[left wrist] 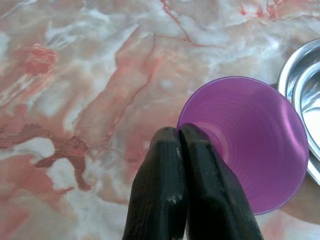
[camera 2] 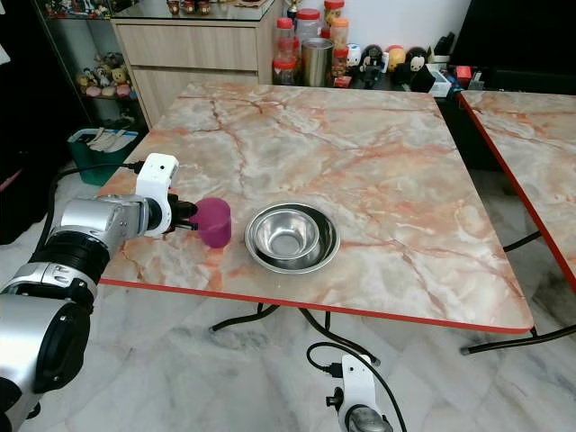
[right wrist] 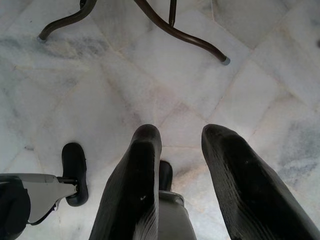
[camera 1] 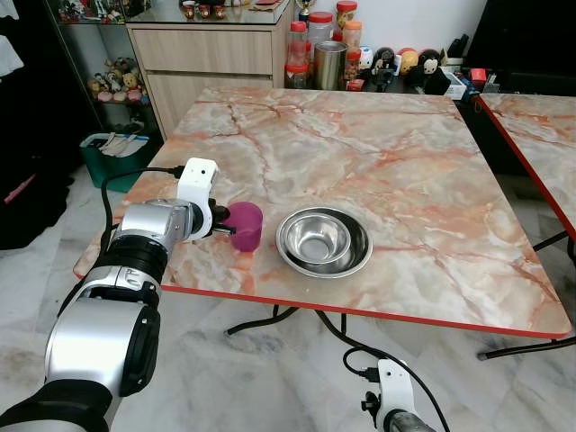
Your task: Setting the table
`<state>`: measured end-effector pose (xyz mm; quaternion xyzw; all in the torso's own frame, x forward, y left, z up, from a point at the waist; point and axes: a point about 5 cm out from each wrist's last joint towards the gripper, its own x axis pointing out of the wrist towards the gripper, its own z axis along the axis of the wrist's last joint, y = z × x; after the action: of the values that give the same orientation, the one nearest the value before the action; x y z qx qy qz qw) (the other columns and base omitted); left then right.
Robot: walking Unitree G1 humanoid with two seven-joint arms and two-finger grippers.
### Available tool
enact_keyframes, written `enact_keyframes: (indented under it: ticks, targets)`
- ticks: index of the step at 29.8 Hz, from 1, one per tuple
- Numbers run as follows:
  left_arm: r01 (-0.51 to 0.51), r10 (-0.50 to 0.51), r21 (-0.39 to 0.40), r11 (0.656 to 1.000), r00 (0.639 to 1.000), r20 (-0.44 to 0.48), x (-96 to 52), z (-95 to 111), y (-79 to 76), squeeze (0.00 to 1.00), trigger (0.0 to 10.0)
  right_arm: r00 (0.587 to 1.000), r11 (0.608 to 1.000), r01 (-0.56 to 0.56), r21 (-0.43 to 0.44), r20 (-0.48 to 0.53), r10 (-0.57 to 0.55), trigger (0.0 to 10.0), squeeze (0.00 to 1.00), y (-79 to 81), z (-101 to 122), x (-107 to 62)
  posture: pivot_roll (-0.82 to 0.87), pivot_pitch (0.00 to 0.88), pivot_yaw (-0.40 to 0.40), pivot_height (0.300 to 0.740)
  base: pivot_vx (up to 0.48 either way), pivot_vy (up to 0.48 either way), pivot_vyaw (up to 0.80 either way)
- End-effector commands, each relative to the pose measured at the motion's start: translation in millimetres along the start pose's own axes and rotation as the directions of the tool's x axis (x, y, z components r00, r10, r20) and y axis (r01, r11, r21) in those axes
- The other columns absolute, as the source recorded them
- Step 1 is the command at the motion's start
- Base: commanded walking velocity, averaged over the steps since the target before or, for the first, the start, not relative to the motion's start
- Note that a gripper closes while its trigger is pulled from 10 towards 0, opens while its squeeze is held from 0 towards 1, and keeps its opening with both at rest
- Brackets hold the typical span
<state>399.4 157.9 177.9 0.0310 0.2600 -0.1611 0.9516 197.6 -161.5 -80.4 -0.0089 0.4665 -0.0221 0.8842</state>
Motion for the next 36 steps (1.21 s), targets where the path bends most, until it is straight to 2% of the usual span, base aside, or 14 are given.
enact_keyframes:
  ticks: [1, 6, 7, 8, 13, 14, 20, 24, 31, 32, 35, 36]
  targets:
    - [0.004, -0.004, 0.021, 1.0, 1.0, -0.007, 0.5, 5, -3.1, 0.0, 10.0, 1.0, 1.0, 0.0, 0.017, 0.009, -0.001, 10.0, 0.0, 1.4, 2, 0.1, 0.1, 0.0, 0.026, 0.74, 0.0, 0.0, 0.0]
    - [0.005, -0.004, 0.021, 1.0, 1.0, -0.006, 1.0, 4, -3.8, 0.0, 10.0, 1.0, 1.0, -0.001, 0.016, 0.009, 0.001, 10.0, 0.0, 1.7, 2, 0.1, 0.1, 0.0, 0.028, 0.74, 0.0, 0.0, 0.0]
    - [0.005, -0.005, 0.02, 1.0, 1.0, -0.006, 1.2, 5, -4.3, 0.51, 10.0, 1.0, 1.0, 0.0, 0.018, 0.009, 0.0, 10.0, 0.0, 1.6, 2, 0.1, 0.1, 0.0, 0.028, 0.74, 0.0, 0.0, 0.0]
    - [0.007, -0.007, 0.02, 1.0, 1.0, -0.005, 1.5, 5, -5.0, 0.65, 10.0, 1.0, 1.0, 0.001, 0.019, 0.009, -0.001, 10.0, 0.0, 1.5, 2, 0.1, 0.1, 0.0, 0.028, 0.74, 0.0, 0.0, 0.0]
    - [0.009, -0.009, 0.022, 1.0, 1.0, -0.005, 1.6, 5, -5.2, 0.7, 10.0, 1.0, 1.0, 0.002, 0.021, 0.009, -0.002, 10.0, 0.0, 1.5, 2, 0.1, 0.1, 0.0, 0.028, 0.74, 0.0, 0.0, 0.0]
    - [0.01, -0.01, 0.024, 1.0, 1.0, -0.004, 1.6, 5, -5.3, 1.0, 10.0, 1.0, 1.0, 0.003, 0.022, 0.009, -0.003, 10.0, 0.0, 1.5, 2, 0.1, 0.1, 0.0, 0.028, 0.74, 0.0, 0.0, 0.0]
    - [-0.002, 0.001, 0.02, 1.0, 1.0, 0.017, 1.4, 7, -5.1, 1.0, 10.0, 1.0, 1.0, 0.003, 0.023, 0.009, -0.004, 10.0, 0.0, 1.2, 2, 0.1, 0.1, 0.0, 0.027, 0.74, 0.0, 0.0, 0.0]
    - [-0.051, 0.049, 0.015, 0.999, 0.995, 0.089, -2.4, 20, -1.0, 1.0, 10.0, 1.0, 1.0, 0.004, 0.021, 0.008, -0.004, 10.0, 0.0, 0.6, 2, 0.2, 0.1, 0.0, 0.024, 0.74, 0.0, 0.0, 0.0]
    - [-0.075, 0.074, 0.0, 0.997, 0.986, 0.146, -8.3, 33, 2.8, 1.0, 10.0, 1.0, 1.0, 0.004, 0.019, 0.008, -0.004, 10.0, 0.0, 0.4, 2, 0.2, 0.1, 0.0, 0.023, 0.74, 0.0, 0.0, 0.0]
    - [-0.086, 0.088, -0.016, 0.996, 0.978, 0.19, -11.6, 40, 5.0, 0.0, 10.0, 1.0, 1.0, 0.003, 0.019, 0.009, -0.003, 10.0, 0.0, 0.5, 2, 0.2, 0.09, 0.0, 0.021, 0.74, 0.0, 0.0, 0.0]
    - [-0.125, 0.136, -0.057, 0.991, 0.938, 0.319, -22.2, 57, 13.5, 0.0, 10.0, 1.0, 1.0, 0.001, 0.017, 0.01, -0.001, 10.0, 0.0, 0.5, 3, 0.2, 0.09, 0.0, 0.021, 0.74, 0.0, 0.0, 0.0]
    - [-0.154, 0.173, -0.081, 0.985, 0.913, 0.369, -27.9, 61, 20.1, 0.0, 10.0, 1.0, 1.0, 0.001, 0.017, 0.011, -0.002, 10.0, 0.0, 0.5, 3, 0.2, 0.09, 0.0, 0.021, 0.74, 0.0, 0.0, 0.0]
